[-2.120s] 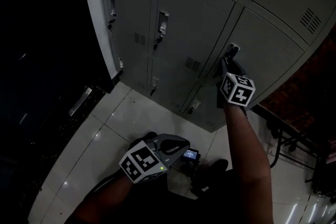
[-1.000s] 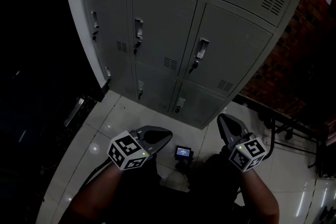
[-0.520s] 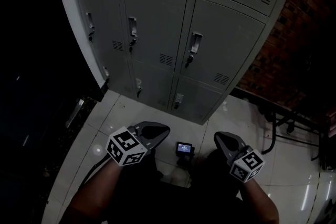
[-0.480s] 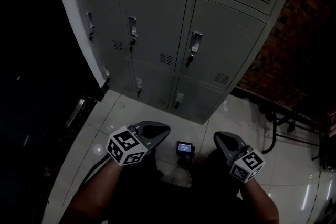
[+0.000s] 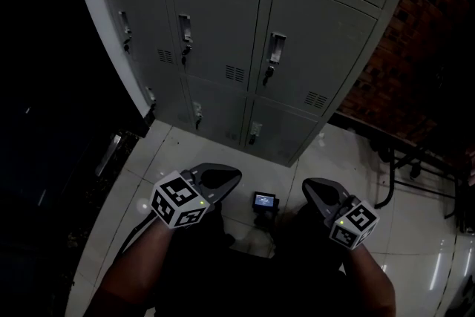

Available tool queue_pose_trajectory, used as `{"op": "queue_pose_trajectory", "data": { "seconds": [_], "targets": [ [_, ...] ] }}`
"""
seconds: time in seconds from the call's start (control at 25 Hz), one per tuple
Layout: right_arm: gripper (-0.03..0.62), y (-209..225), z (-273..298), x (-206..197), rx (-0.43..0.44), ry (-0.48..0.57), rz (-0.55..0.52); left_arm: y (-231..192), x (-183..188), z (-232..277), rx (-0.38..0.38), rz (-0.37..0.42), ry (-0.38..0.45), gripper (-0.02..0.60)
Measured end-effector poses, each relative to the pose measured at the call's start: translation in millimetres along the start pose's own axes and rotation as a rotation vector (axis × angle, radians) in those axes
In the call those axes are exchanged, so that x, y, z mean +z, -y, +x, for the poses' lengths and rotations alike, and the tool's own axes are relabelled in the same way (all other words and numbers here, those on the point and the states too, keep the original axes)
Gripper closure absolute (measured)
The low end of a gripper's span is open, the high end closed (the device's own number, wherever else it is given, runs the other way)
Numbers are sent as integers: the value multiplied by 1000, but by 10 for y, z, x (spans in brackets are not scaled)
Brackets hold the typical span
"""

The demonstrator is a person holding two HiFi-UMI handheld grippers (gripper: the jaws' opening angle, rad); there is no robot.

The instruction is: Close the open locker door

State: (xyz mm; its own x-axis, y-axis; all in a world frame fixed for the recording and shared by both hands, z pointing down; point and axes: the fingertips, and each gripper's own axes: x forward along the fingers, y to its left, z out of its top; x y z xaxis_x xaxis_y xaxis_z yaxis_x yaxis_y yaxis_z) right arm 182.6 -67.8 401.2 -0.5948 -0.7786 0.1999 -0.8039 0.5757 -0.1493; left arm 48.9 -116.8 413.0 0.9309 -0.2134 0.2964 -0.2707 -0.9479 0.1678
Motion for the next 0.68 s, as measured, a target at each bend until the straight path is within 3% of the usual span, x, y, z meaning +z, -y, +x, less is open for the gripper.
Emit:
{"op": "queue_pose_trajectory", "data": {
  "seconds": [0.68],
  "targets": [
    [592, 57, -75, 21, -7, 9, 21, 102, 29, 15, -64, 19, 7, 569]
  ]
}}
